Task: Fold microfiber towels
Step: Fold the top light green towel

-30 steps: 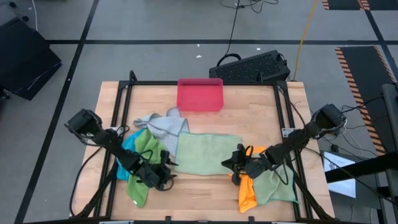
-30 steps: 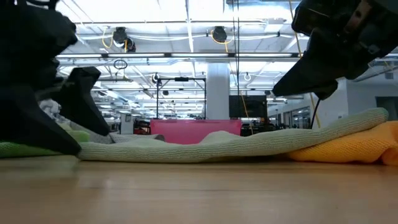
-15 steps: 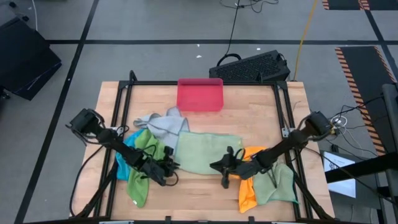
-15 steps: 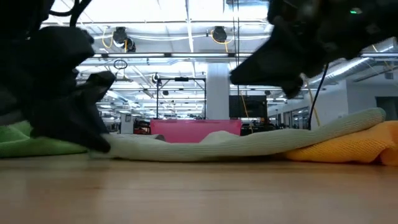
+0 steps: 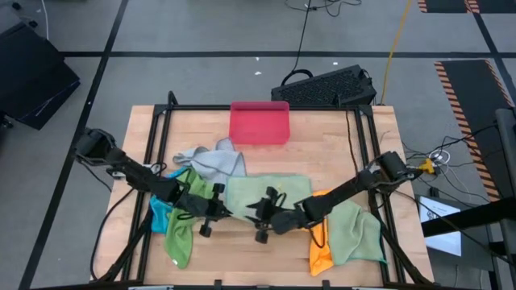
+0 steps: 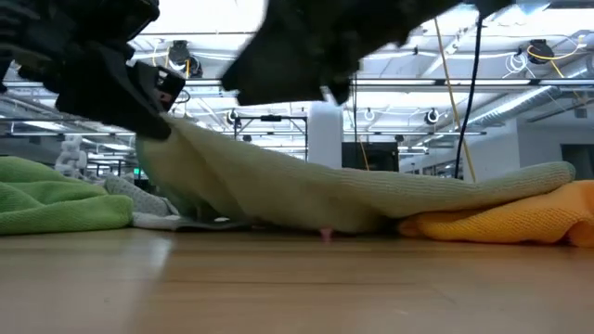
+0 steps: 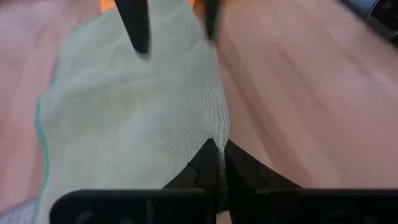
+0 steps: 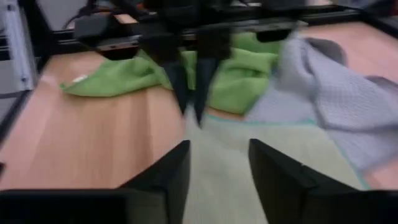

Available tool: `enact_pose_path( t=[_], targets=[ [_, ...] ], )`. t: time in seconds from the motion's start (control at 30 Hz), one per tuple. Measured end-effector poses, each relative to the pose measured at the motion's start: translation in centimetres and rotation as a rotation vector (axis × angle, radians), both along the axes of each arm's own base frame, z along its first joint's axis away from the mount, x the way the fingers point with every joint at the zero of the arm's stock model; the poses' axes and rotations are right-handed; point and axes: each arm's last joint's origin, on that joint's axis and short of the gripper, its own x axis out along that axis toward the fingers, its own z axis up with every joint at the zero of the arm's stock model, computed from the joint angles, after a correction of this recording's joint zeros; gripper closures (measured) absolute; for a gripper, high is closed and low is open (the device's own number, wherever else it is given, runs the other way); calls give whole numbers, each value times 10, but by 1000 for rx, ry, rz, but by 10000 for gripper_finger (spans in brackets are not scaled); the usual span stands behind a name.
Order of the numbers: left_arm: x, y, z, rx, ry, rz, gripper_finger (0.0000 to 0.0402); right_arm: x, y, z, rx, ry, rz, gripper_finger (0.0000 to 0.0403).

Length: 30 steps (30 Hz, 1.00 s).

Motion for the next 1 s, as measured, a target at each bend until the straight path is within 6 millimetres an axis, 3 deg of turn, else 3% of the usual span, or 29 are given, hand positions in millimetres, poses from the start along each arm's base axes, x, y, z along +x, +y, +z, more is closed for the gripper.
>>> enact_pose_path(
  t=[0.2,0.43,1.0],
  targets=[
    [4,11,2,-47,10,3,394,25,-8,-8,10,15,27,197],
    [8,20,2,-105,34,-10,394,26,-11,-19,5,65,4,205],
    [13,26,7,-119,-25,-33,382,28,-24,-23,-4,116,-26,337]
  ],
)
